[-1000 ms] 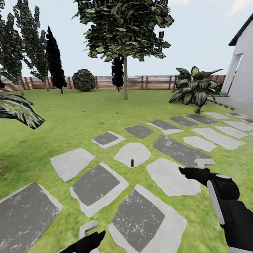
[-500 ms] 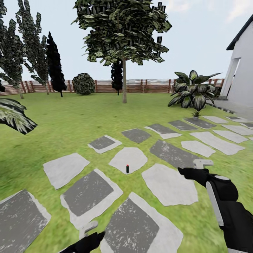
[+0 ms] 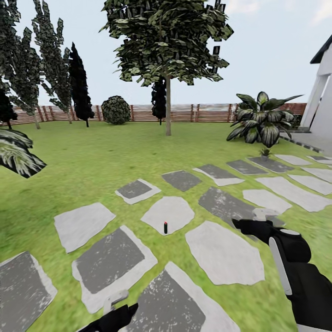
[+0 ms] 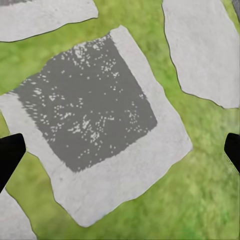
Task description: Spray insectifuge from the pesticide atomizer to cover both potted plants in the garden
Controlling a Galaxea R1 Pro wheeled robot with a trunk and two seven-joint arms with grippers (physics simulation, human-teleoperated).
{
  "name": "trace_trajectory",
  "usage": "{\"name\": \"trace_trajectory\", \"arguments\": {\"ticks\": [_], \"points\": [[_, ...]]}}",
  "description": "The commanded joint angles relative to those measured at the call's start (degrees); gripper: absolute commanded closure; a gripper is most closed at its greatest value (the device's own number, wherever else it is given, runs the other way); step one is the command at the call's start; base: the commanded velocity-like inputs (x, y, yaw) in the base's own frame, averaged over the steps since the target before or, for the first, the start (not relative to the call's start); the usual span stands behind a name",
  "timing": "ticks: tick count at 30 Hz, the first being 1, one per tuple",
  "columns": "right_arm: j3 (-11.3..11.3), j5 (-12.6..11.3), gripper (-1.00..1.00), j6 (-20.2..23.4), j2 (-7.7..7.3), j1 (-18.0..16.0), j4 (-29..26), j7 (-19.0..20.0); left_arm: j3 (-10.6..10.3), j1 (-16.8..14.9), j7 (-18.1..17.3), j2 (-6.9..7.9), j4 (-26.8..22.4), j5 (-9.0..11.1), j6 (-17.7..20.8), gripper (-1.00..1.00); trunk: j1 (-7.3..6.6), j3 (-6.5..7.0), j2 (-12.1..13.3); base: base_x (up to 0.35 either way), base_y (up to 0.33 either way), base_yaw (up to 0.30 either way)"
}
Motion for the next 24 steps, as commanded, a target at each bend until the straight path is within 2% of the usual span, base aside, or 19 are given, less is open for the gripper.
{"name": "trace_trajectory", "arguments": {"ticks": [1,5,12,18,24], "points": [[-0.08,0.0,-1.0,0.26,-0.02,-0.03,-0.06,0.26,0.05,-0.04,0.06,-0.02,-0.07,0.28,0.3,-1.0,0.02,-0.07,-0.03,0.258,-0.24,0.229],[-0.03,0.0,-1.0,0.29,-0.05,-0.01,-0.06,0.26,0.04,-0.04,0.06,-0.02,-0.07,0.29,0.3,-1.0,0.02,-0.07,-0.03,0.258,-0.239,0.159],[0.08,-0.05,-1.0,0.29,-0.09,0.19,-0.06,0.41,-0.03,-0.06,0.06,-0.02,-0.04,0.12,0.31,-1.0,0.02,-0.07,-0.03,0.258,-0.242,0.029],[2.05,0.0,-1.0,0.3,-0.31,0.49,-0.06,0.49,-0.22,-0.03,0.07,-0.02,-0.06,-0.01,0.3,-1.0,0.02,-0.07,-0.03,0.252,-0.259,0.003],[2.6,0.01,-1.0,0.3,-0.27,0.57,-0.06,0.5,-0.24,-0.02,0.06,-0.02,-0.07,-0.03,0.3,-1.0,0.02,-0.07,-0.03,0.245,-0.268,0.001]]}}
